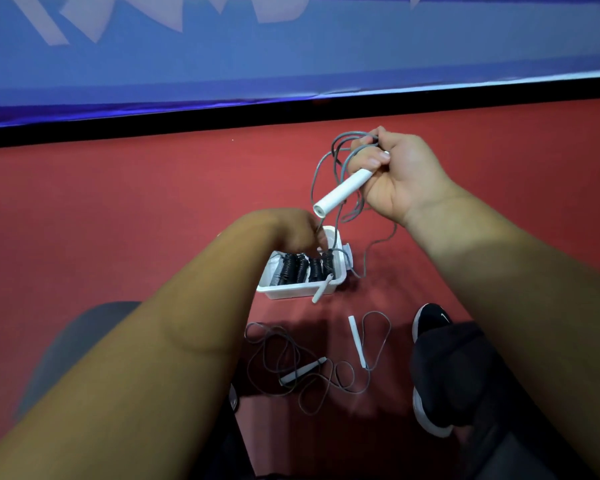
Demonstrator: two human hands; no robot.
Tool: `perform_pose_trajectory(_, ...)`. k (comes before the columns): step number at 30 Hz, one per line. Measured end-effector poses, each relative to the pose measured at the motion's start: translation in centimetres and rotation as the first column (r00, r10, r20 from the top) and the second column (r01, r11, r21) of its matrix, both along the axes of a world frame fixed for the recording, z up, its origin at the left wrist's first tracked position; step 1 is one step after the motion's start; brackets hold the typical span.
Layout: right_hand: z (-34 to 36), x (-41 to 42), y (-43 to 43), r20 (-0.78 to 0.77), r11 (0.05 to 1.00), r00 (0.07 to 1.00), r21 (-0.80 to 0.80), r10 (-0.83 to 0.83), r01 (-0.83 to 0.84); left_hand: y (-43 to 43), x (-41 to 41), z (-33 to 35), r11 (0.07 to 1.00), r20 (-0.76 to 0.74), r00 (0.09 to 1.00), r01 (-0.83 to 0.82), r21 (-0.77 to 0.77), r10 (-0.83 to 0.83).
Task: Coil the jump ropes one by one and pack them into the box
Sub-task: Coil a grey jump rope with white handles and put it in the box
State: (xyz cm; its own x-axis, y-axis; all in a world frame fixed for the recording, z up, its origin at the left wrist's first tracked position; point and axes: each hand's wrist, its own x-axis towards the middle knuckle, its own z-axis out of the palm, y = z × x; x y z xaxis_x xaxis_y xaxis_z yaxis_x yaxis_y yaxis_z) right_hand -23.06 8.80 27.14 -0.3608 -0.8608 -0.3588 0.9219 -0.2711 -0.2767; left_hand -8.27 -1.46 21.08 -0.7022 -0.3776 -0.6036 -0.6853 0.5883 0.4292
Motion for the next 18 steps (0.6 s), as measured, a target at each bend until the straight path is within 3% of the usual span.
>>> perform_pose_trajectory(4,0.1,-0.4,0.2,0.016,0.998,0.998,-0.012,-0.063,0.063,0.3,0.3,-0.5,0.994,0.054,0.999,0.006,-0.110,0.000)
perform_pose_trajectory(9,0.2,-0.8,0.3,0.032,0.990,0.990,-0.001,-0.140,0.140,-0.1,-0.2,-2.1,0.992,-0.011,0.993,-0.115,0.052,0.116)
perform_pose_trajectory(14,0.0,-1.0,0.3,0.019,0.986,0.986,0.017,-0.166,0.165,0.8,-0.1,-1.1,0.978,-0.079,0.977,-0.195,0.068,0.200)
perform_pose_trajectory(18,0.0,-1.0,0.4,-0.008,0.984,0.986,0.058,-0.168,0.169,0.6,0.1,-2.0,0.959,-0.054,0.972,-0.216,0.183,0.230)
